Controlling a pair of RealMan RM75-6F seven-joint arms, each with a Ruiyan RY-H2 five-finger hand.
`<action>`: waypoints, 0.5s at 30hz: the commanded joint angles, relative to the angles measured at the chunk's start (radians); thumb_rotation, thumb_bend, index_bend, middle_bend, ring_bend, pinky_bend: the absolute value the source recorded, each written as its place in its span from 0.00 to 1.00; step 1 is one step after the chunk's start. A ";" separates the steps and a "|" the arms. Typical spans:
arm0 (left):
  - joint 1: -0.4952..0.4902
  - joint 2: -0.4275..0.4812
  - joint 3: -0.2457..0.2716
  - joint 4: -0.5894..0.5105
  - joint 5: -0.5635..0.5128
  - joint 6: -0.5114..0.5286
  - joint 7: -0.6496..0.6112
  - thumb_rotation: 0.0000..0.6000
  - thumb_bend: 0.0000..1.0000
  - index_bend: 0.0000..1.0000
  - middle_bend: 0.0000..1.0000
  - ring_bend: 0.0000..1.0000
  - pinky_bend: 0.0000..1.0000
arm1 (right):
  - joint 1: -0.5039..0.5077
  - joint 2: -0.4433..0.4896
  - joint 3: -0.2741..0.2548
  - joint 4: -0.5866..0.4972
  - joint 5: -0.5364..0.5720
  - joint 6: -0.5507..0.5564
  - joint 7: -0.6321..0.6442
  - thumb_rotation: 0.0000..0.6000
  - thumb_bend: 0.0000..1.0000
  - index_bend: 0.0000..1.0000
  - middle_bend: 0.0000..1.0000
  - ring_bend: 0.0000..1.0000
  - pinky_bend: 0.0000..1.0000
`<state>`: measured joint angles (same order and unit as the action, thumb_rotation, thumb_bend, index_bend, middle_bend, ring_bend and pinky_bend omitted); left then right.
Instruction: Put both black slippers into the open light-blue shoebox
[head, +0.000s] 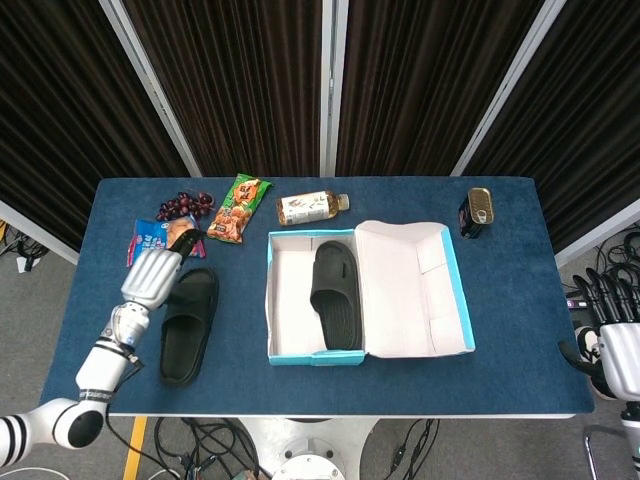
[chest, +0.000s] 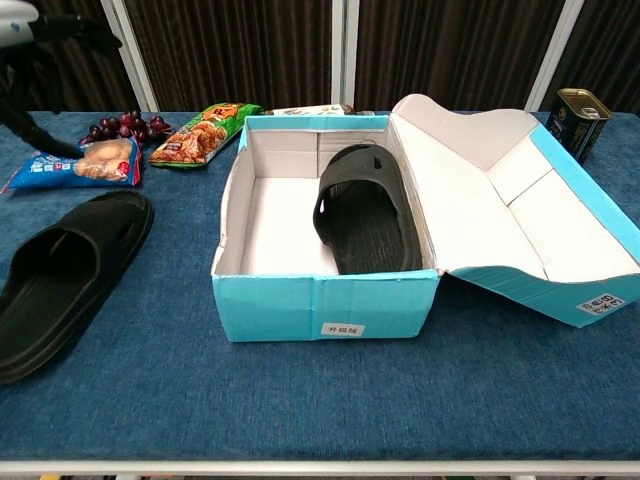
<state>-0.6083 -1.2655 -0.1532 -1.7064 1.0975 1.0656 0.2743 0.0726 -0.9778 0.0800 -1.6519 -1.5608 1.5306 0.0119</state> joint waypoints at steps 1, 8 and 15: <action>-0.007 0.001 0.053 0.042 -0.075 -0.103 0.040 1.00 0.00 0.11 0.09 0.53 0.69 | 0.004 -0.001 -0.001 -0.004 -0.001 -0.006 -0.008 1.00 0.11 0.00 0.01 0.00 0.02; -0.041 -0.027 0.077 0.101 -0.176 -0.213 0.056 1.00 0.00 0.10 0.06 0.54 0.69 | 0.005 0.004 -0.002 -0.022 0.005 -0.010 -0.028 1.00 0.11 0.00 0.01 0.00 0.02; -0.057 -0.072 0.080 0.175 -0.217 -0.257 0.033 1.00 0.00 0.10 0.06 0.54 0.69 | 0.008 -0.001 -0.001 -0.026 0.014 -0.017 -0.036 1.00 0.11 0.00 0.01 0.00 0.02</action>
<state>-0.6601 -1.3264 -0.0736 -1.5429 0.8900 0.8176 0.3137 0.0804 -0.9787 0.0788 -1.6783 -1.5472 1.5133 -0.0240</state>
